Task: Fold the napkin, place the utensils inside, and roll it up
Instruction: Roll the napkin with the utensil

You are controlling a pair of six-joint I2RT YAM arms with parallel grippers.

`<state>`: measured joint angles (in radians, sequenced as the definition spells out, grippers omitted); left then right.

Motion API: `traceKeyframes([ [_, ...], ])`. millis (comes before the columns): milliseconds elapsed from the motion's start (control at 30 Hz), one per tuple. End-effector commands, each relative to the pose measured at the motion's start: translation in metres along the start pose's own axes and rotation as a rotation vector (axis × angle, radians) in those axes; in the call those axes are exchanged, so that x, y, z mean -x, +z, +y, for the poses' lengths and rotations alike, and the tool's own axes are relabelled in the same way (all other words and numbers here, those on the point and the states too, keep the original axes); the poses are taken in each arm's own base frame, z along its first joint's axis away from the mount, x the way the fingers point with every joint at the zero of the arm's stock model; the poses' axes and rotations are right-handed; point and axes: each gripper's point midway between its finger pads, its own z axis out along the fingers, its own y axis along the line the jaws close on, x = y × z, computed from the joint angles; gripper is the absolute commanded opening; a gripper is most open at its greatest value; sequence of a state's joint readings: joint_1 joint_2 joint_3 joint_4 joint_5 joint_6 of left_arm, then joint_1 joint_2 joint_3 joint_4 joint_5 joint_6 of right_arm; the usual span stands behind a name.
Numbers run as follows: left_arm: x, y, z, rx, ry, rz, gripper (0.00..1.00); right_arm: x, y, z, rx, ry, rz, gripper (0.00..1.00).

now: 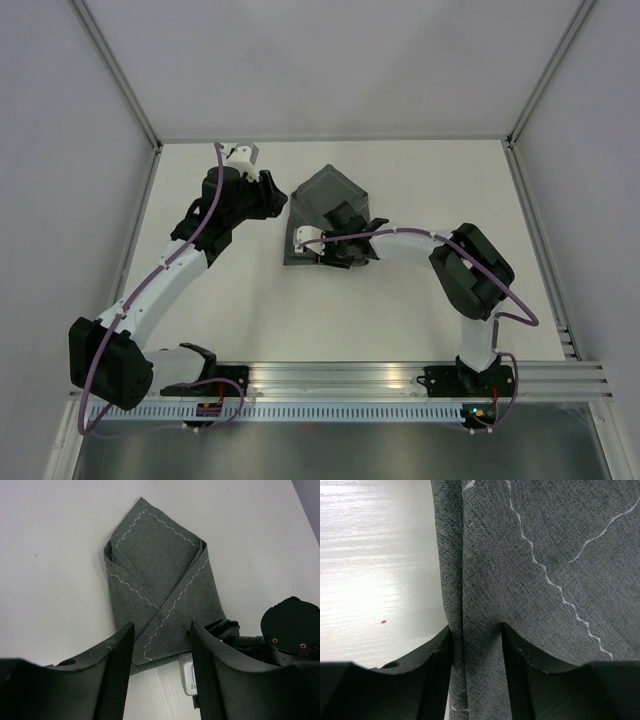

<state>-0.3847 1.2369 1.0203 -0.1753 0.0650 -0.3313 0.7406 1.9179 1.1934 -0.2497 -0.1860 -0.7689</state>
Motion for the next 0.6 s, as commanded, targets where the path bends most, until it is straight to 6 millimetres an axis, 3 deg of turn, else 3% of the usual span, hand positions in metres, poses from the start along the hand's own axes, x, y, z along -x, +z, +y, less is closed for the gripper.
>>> traceKeyframes([
  [0, 0.016, 0.001, -0.003, -0.004, 0.054, -0.067, 0.54, -0.043, 0.012, 0.032, 0.138, -0.012, 0.144, 0.48],
  [233, 0.016, -0.001, -0.008, -0.020, 0.066, -0.068, 0.54, -0.055, 0.016, 0.041, 0.202, -0.005, 0.196, 0.31],
  [433, 0.013, -0.004, -0.012, -0.030, 0.074, -0.074, 0.53, -0.066, 0.013, 0.054, 0.287, 0.012, 0.226, 0.23],
  [567, 0.011, -0.008, -0.014, -0.030, 0.087, -0.093, 0.47, -0.067, 0.011, 0.058, 0.354, 0.044, 0.202, 0.20],
])
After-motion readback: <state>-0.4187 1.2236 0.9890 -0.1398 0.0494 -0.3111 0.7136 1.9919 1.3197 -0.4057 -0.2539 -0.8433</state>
